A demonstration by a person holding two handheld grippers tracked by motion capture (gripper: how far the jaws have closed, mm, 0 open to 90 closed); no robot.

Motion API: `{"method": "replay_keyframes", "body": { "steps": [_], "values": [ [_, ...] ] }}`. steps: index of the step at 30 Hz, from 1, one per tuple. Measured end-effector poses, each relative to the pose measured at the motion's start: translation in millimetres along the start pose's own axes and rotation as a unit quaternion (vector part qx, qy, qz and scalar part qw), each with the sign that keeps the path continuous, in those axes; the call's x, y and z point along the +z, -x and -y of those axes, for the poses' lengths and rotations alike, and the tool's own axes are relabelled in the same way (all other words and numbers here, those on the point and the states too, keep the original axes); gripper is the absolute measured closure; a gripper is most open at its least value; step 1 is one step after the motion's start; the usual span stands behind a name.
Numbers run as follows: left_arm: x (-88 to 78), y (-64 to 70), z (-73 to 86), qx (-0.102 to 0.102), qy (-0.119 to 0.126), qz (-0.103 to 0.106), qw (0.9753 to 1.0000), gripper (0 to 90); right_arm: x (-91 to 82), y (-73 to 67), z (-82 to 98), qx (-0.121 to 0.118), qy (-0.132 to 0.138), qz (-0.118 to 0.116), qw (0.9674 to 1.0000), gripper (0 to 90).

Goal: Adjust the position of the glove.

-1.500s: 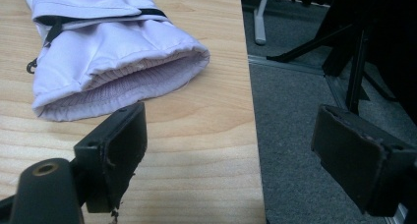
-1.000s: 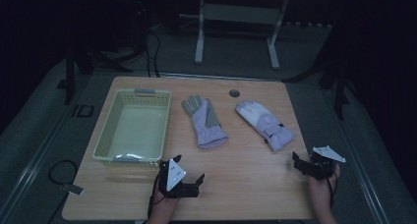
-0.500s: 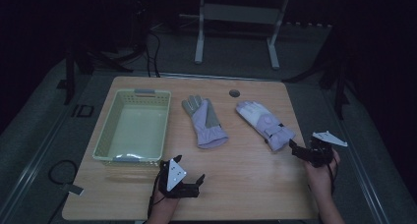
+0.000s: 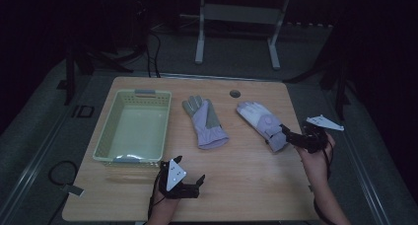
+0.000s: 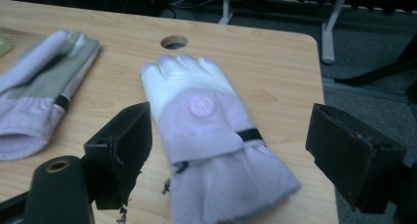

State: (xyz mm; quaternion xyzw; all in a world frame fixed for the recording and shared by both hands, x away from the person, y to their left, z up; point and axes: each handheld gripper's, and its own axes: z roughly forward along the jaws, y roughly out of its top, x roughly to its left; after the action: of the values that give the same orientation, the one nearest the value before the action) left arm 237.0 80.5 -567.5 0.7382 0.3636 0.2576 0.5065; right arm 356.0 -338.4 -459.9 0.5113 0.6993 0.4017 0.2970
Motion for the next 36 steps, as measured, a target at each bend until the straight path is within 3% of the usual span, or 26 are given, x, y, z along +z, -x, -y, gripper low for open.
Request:
{"method": "replay_keyframes", "body": {
  "steps": [10, 19, 30, 36],
  "values": [
    [-0.3, 0.0, 0.1, 0.002, 0.001, 0.002, 1.0, 0.3, 9.1, -22.5, -23.2, -0.024, -0.002, -0.03, 0.9992, 20.0],
    [-0.3, 0.0, 0.2, 0.0, 0.002, 0.001, 1.0, 0.3, 22.6, -41.5, -35.2, -0.03, -0.005, -0.049, 0.9983, 22.5],
    [-0.2, -0.1, 0.0, 0.002, 0.0, 0.005, 1.0, 0.3, 51.4, -79.3, -53.2, -0.064, -0.023, -0.076, 0.9948, 24.2],
    [-0.1, 0.7, 0.0, 0.001, 0.001, 0.007, 1.0, 0.3, 67.9, -95.1, -56.5, -0.067, -0.041, -0.093, 0.9926, 24.3]
  ]
}}
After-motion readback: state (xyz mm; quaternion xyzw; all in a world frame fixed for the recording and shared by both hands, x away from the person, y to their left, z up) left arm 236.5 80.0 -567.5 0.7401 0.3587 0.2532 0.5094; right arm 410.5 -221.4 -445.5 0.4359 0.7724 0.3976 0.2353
